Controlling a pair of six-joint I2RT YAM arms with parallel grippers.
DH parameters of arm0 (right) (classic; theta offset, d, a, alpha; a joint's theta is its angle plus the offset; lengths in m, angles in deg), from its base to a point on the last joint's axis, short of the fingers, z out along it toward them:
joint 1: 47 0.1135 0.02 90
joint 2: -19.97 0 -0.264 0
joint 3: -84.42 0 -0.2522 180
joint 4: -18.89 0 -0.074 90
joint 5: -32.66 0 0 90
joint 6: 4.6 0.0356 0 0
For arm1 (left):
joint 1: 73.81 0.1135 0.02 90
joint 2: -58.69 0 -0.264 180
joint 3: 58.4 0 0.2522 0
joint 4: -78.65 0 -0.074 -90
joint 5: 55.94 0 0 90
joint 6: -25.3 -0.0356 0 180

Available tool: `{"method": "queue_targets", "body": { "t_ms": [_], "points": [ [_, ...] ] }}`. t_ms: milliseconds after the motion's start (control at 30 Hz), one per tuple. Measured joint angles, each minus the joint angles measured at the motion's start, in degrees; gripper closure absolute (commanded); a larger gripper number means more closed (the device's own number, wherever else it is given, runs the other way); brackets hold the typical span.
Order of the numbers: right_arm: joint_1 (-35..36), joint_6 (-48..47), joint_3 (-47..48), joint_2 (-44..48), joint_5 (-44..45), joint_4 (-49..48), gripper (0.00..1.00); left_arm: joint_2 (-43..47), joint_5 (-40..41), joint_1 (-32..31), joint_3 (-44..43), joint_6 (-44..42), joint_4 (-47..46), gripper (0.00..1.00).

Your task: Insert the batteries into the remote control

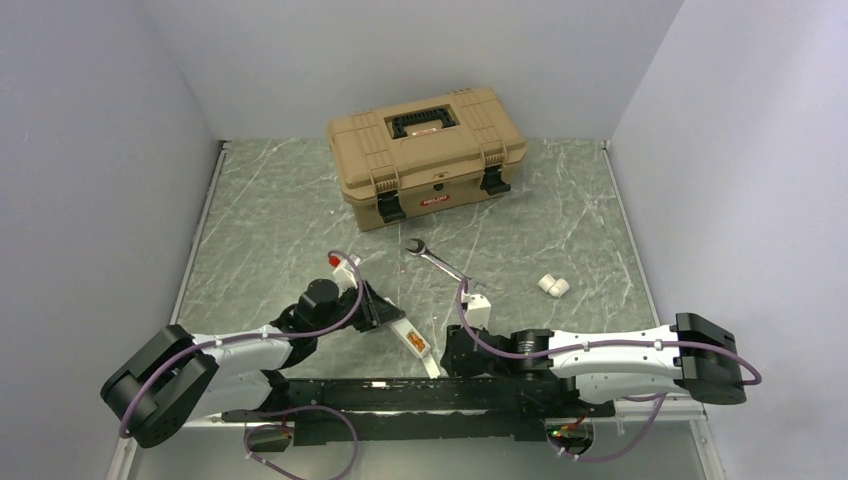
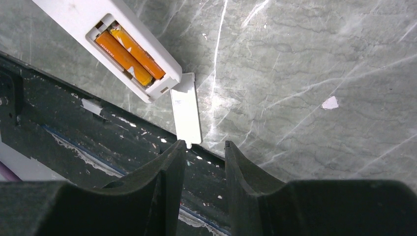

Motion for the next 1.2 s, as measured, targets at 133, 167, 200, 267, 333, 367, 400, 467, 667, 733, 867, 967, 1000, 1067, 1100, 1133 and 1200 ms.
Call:
{"method": "queue_targets", "body": {
  "t_ms": [133,167,200,267,333,367,400,467,667,733,867,967,1000,1067,1100,1133,1200],
  "points": [
    [0.0,0.0,0.0,-0.4,0.0,0.0,0.62,-0.3,1.0,0.0,0.1,0.0,-0.2,1.00],
    [0.0,0.0,0.0,-0.5,0.0,0.0,0.62,-0.5,1.2,0.0,0.1,0.0,-0.2,1.00],
    [0.0,0.0,0.0,-0.6,0.0,0.1,0.62,-0.9,1.2,0.0,0.1,0.0,-0.2,1.00],
    [0.0,0.0,0.0,-0.6,0.0,0.1,0.62,-1.5,1.3,0.0,0.3,0.1,-0.5,1.00],
    [0.0,0.0,0.0,-0.6,0.0,0.1,0.62,-2.0,1.3,0.0,0.5,0.2,-0.8,1.00],
    [0.0,0.0,0.0,-0.6,0.0,0.2,0.62,-2.2,1.3,0.0,0.6,0.3,-1.2,1.00],
    [0.0,0.0,0.0,-0.6,0.0,0.2,0.62,-2.4,1.3,0.0,0.6,0.3,-1.5,1.00],
    [0.0,0.0,0.0,-0.6,0.0,0.2,0.62,-2.7,1.3,0.0,0.6,0.3,-1.9,1.00],
    [0.0,0.0,0.0,-0.6,0.0,0.4,0.61,-3.6,1.3,0.0,0.7,0.4,-3.2,1.00],
    [0.0,0.0,0.0,-0.3,0.0,0.5,0.60,-3.8,1.3,0.0,0.9,0.5,-3.8,1.00],
    [0.0,-0.1,0.0,0.6,0.0,0.6,0.59,-3.8,1.3,0.0,1.4,0.9,-4.5,1.00],
    [0.0,0.0,0.0,1.6,0.0,0.7,0.59,-3.6,1.3,0.0,1.4,1.1,-4.2,1.00],
    [0.0,0.0,0.0,1.9,0.1,0.7,0.59,-3.1,1.3,0.0,1.4,1.1,-3.8,1.00],
    [0.0,0.0,0.0,2.3,0.1,0.8,0.58,-1.8,1.6,0.0,1.4,1.0,-2.4,1.00],
    [0.0,0.0,0.0,2.4,0.2,0.8,0.58,-0.8,1.6,0.0,1.4,1.0,-1.5,1.00],
    [0.0,0.0,0.0,2.5,0.2,0.9,0.59,0.7,1.9,0.0,1.4,0.9,-0.4,1.00],
    [0.0,0.0,0.0,2.5,0.2,0.9,0.58,3.2,2.3,0.0,1.4,0.8,1.2,1.00]
  ]
}}
